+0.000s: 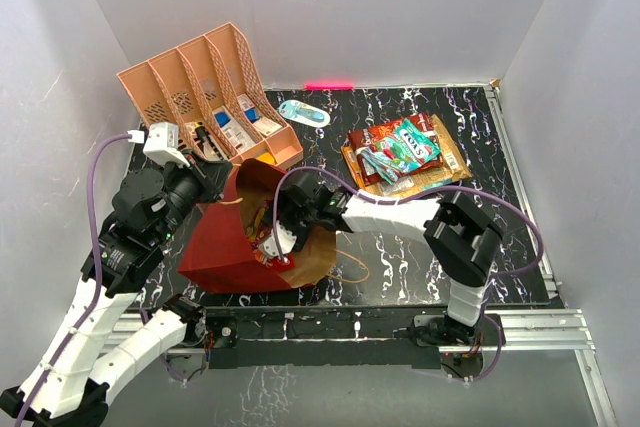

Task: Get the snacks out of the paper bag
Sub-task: Take out the snack from the paper bag.

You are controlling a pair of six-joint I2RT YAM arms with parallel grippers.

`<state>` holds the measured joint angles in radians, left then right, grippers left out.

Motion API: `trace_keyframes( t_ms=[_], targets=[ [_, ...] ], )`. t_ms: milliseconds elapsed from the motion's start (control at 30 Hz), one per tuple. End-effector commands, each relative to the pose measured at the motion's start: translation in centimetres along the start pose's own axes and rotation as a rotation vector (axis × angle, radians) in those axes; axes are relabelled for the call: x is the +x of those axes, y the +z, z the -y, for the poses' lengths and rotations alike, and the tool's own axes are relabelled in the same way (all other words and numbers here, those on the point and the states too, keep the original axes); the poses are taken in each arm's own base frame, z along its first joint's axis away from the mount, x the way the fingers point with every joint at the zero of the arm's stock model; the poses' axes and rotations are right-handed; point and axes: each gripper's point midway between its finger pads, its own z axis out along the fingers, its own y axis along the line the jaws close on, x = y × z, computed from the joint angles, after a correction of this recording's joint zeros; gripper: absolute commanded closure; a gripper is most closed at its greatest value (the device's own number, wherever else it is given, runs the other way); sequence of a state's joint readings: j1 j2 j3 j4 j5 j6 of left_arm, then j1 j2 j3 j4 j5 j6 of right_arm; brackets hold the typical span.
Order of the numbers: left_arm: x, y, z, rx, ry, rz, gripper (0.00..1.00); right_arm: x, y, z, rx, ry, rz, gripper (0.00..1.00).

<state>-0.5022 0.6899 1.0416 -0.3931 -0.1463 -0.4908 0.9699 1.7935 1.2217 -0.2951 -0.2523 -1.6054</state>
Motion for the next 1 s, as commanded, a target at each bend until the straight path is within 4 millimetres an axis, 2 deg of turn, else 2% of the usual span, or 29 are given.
trace_keyframes(
  t_ms=[0,100,233,400,533,567,667,800,967],
  targets=[
    [-1.1,-0.6,0.3,0.009,0.004,0.036,1.00,0.0,0.8,3.7,0.104,-0.114,-0.009,0.34],
    [-1.2,-0.7,0.3,0.012,0.002,0.037,1.00,0.1,1.4,3.8,0.122,-0.114,-0.013,0.40],
    [-1.2,-0.7,0.3,0.009,0.002,0.036,1.00,0.4,1.4,3.9,0.128,-0.099,-0.024,0.58],
    [-1.1,-0.7,0.3,0.010,0.000,0.034,1.00,0.0,-0.7,5.8,0.187,-0.104,-0.014,0.81],
    [-0.9,-0.5,0.2,0.007,-0.006,0.033,1.00,-0.5,-2.7,7.2,0.222,-0.094,0.021,0.89],
    [-0.9,-0.5,0.1,0.004,-0.006,0.033,1.00,-1.1,-4.6,8.6,0.258,-0.092,0.033,0.91],
    [-0.8,-0.4,0.0,-0.004,-0.008,0.031,1.00,-2.4,-7.0,9.5,0.284,-0.049,0.092,0.92],
    [-0.8,-0.3,0.0,-0.006,-0.010,0.033,1.00,-4.0,-10.1,9.2,0.299,0.030,0.158,0.92],
    [-0.8,-0.3,-0.1,-0.008,-0.012,0.032,1.00,-6.5,-15.1,8.5,0.372,0.250,0.272,0.92]
  ],
)
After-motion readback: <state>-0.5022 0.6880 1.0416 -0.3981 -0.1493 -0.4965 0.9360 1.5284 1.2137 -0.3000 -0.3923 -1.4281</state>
